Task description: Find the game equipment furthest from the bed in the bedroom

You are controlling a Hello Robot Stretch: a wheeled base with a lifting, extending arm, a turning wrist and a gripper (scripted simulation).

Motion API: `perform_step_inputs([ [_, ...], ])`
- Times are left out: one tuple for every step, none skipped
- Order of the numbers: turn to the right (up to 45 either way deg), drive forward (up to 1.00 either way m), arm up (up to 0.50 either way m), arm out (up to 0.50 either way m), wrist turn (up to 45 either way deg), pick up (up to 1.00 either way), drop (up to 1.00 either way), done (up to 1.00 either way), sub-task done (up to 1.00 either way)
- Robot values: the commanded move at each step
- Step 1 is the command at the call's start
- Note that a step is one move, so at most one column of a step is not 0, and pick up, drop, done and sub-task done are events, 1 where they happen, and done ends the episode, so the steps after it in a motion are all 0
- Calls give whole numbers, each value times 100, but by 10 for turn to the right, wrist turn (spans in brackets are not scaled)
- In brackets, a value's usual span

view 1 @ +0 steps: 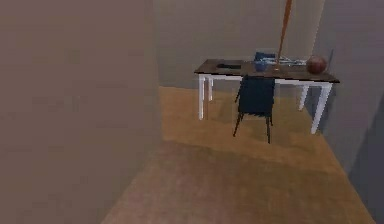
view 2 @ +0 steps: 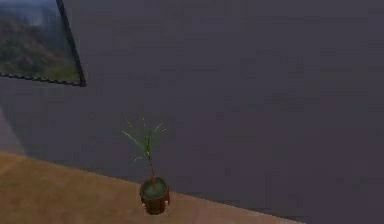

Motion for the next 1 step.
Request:
perform_step_inputs([
  [210,0,0,0,0,0,0,0,0],
])
